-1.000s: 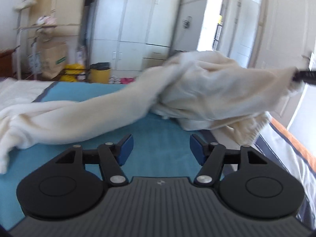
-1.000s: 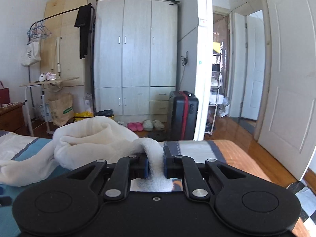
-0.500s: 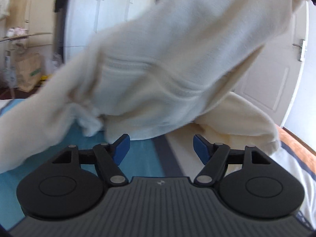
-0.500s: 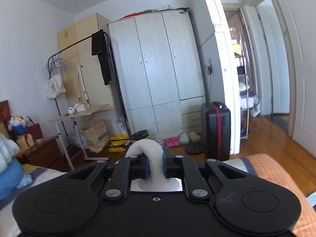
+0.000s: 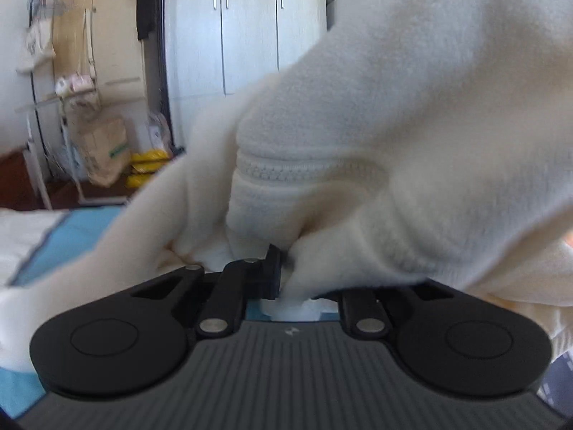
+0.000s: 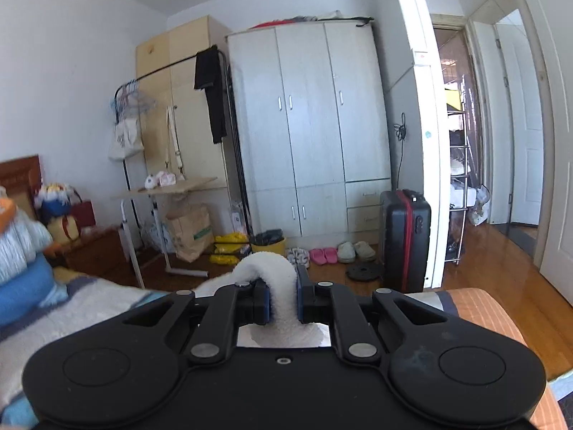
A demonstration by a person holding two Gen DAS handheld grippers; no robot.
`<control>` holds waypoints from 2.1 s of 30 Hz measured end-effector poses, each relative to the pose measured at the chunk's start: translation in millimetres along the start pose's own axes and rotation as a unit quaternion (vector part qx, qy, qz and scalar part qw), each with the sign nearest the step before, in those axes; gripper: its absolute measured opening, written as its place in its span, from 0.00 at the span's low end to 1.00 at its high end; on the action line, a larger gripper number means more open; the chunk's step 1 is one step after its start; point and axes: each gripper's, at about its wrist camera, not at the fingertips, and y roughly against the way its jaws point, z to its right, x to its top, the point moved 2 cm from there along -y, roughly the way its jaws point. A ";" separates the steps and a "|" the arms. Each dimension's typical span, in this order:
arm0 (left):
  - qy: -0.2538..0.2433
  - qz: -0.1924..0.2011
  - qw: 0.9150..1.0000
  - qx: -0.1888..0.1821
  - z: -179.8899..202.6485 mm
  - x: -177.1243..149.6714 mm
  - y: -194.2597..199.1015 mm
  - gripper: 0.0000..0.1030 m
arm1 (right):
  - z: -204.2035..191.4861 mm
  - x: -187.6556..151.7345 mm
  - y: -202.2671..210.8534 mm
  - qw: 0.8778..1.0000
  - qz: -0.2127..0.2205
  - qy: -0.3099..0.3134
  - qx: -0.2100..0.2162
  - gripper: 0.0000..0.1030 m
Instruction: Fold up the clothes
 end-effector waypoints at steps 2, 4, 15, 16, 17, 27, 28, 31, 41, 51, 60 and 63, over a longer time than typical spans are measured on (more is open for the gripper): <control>-0.009 0.007 1.000 0.014 -10.5 8.3 7.6 0.10 | 3.0 -4.4 -1.7 1.000 -0.002 0.012 -0.010 0.14; -0.004 0.015 0.999 0.029 -27.6 23.2 17.2 0.09 | 6.6 -4.8 0.8 1.000 -0.002 0.005 -0.007 0.14; -0.014 0.138 0.990 -0.010 -126.2 87.7 167.9 0.05 | -8.3 -68.6 12.5 0.978 -0.086 -0.076 0.173 0.15; -0.016 0.112 0.993 -0.021 -126.2 66.5 177.4 0.05 | -13.9 -89.4 10.6 0.974 -0.115 -0.074 0.183 0.15; -0.019 0.086 0.996 -0.031 -126.3 45.3 186.9 0.05 | -19.6 -110.1 8.8 0.968 -0.145 -0.069 0.191 0.15; 0.002 -0.121 0.990 -0.070 -124.8 -91.6 193.6 0.04 | -45.9 -165.0 2.7 0.961 -0.233 0.016 0.149 0.15; 0.008 -0.105 0.992 -0.071 -128.1 -84.2 198.2 0.04 | -48.9 -156.4 8.0 0.967 -0.214 0.027 0.134 0.15; 0.035 -0.069 0.994 -0.081 -140.9 -68.1 210.2 0.05 | -58.2 -122.6 30.6 0.985 -0.130 0.095 0.057 0.16; 0.019 -0.176 0.978 -0.108 -131.9 -101.9 192.5 0.11 | -73.9 -160.5 10.2 0.961 -0.242 0.106 0.084 0.16; 0.111 -0.076 0.980 -0.147 -167.7 -72.6 220.8 0.33 | -62.8 -149.4 30.2 0.972 -0.209 0.048 0.098 0.22; 0.106 -0.070 0.982 -0.141 -151.0 -49.8 226.2 0.60 | -72.6 -131.3 60.2 0.957 -0.215 0.102 0.167 0.28; 0.082 -0.125 0.975 -0.167 -112.0 -51.9 203.5 0.60 | -70.4 -122.9 55.7 0.956 -0.217 0.148 0.128 0.34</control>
